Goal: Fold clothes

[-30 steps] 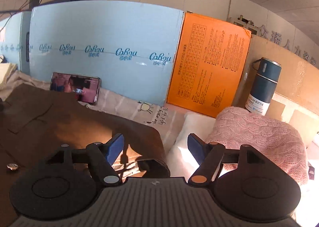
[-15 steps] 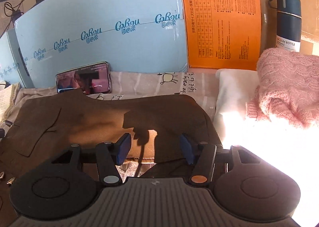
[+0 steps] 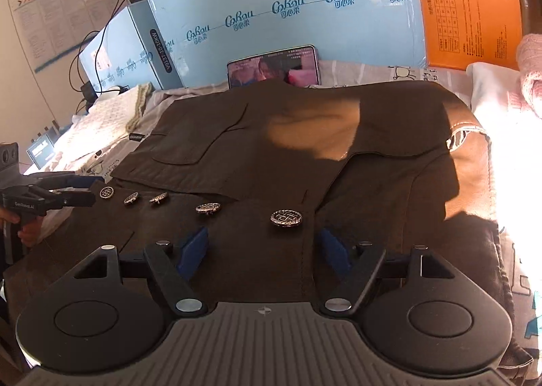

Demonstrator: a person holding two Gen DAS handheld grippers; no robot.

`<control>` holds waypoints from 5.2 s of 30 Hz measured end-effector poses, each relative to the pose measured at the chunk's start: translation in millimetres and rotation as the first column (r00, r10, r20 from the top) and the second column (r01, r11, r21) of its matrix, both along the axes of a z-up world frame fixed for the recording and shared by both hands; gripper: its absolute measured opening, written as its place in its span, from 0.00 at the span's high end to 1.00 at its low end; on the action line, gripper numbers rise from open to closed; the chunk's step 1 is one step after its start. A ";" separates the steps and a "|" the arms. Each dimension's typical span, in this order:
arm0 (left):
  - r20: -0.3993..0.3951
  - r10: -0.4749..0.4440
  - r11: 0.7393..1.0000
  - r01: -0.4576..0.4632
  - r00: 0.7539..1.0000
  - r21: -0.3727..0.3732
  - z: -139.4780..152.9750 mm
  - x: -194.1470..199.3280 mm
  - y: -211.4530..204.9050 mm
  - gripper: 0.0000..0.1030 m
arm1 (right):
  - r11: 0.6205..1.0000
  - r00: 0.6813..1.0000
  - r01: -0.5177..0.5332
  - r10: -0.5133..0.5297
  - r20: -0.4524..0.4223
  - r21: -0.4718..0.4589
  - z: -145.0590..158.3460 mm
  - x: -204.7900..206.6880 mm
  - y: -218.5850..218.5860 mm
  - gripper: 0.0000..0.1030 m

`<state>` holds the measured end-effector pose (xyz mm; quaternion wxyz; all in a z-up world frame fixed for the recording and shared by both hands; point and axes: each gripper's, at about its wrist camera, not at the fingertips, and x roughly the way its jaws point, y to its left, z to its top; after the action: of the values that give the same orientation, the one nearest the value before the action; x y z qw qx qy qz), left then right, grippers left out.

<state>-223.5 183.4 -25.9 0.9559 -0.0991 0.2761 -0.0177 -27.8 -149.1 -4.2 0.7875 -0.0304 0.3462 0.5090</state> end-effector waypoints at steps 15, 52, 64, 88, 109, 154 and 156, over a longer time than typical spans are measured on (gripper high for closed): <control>0.098 0.090 0.985 -0.103 0.991 0.140 15.0 0.6 -13.4 0.98 | 0.995 0.985 0.104 -0.101 0.139 -0.011 1.3 -27.4 -16.4 0.88; 0.118 -0.294 0.901 0.234 0.949 0.364 24.2 -49.9 -49.2 0.01 | 0.998 0.899 0.047 -0.029 0.437 -0.030 23.8 -54.7 2.1 0.08; 0.026 -0.571 0.761 0.517 0.821 0.392 19.9 -91.2 -107.2 0.00 | 0.988 0.877 0.032 0.045 0.478 -0.152 17.4 -130.4 -62.6 0.04; 0.009 -0.459 0.709 0.361 0.888 0.606 -3.6 -95.9 -120.7 0.70 | 0.931 0.742 0.147 0.119 0.660 -0.333 -13.1 -141.9 -38.9 0.15; 0.204 -0.475 0.721 0.246 0.856 0.648 53.8 -113.1 -96.7 0.92 | 0.950 0.682 0.123 0.130 0.720 -0.288 38.4 -188.8 -78.5 0.96; 0.144 -0.240 0.951 0.262 0.960 -0.163 6.7 157.5 108.6 0.24 | 0.992 0.896 0.079 -0.026 0.443 -0.101 69.8 64.9 -43.5 0.27; 0.149 -0.235 0.959 0.254 0.961 -0.128 6.9 156.3 102.8 0.27 | 0.990 0.889 0.122 -0.078 0.450 -0.069 74.0 62.7 -53.7 0.27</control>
<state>-67.2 286.3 -19.0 0.9526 -0.1326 0.2203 -0.1625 34.9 -202.8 69.8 0.8687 -0.1660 0.1812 0.4300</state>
